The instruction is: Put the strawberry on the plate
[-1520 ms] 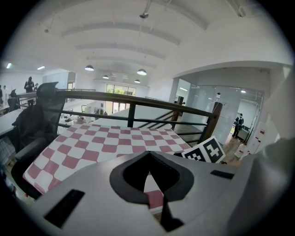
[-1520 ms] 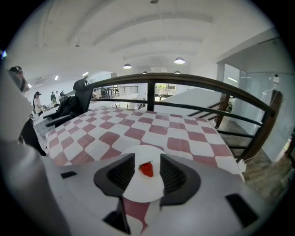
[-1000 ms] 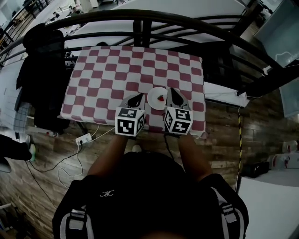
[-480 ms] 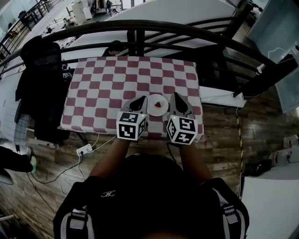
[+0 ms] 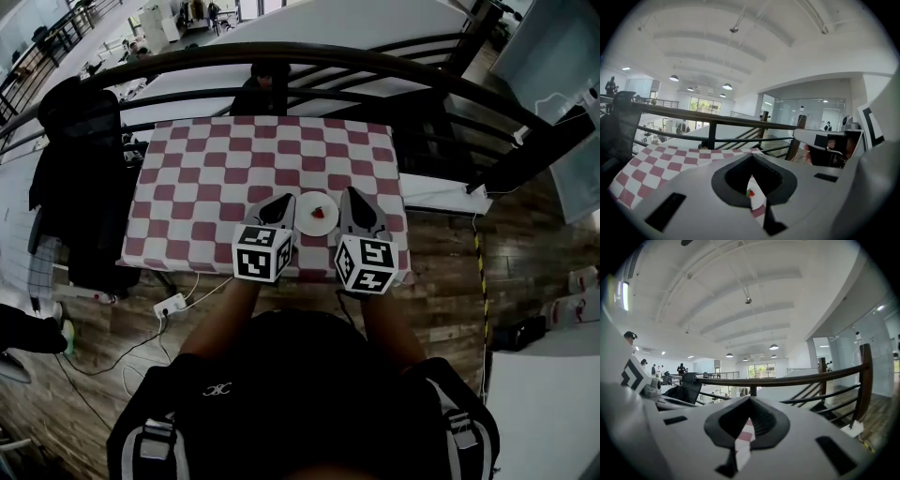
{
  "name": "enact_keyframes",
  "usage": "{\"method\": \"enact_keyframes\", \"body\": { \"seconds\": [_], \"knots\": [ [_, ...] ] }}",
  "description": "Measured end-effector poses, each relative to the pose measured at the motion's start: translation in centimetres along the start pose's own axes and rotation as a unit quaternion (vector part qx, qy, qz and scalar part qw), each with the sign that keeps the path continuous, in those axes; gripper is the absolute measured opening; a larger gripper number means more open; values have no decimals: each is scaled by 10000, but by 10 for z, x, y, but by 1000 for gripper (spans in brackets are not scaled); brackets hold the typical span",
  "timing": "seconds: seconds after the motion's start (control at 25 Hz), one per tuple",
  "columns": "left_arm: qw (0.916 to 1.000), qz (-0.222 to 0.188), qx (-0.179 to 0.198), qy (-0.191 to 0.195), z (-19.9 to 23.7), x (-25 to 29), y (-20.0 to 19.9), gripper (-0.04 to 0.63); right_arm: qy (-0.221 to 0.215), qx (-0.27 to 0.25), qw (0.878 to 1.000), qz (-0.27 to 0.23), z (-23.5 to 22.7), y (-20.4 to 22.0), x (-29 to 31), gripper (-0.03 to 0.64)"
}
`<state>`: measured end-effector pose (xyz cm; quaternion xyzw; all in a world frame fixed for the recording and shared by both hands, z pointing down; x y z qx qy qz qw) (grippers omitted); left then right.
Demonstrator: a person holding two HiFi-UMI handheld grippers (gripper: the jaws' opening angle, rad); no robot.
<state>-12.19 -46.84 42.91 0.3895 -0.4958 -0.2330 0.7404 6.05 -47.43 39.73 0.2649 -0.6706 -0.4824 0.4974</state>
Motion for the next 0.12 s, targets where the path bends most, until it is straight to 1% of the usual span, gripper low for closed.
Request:
{"method": "enact_keyframes", "body": {
  "seconds": [0.12],
  "knots": [
    [10000, 36, 6, 7, 3, 0, 1, 0, -7, -13, 10000, 57, 4, 2, 2, 14]
  ]
}}
Point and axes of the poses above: the fingertips, and each gripper's own axes: x forward along the fingers, z to its left, y out of its underside, the point moved 9 cm from there along -x, backward along the fingers, and after that the axes turned 15 degrees about z, right-handed, at the moved point
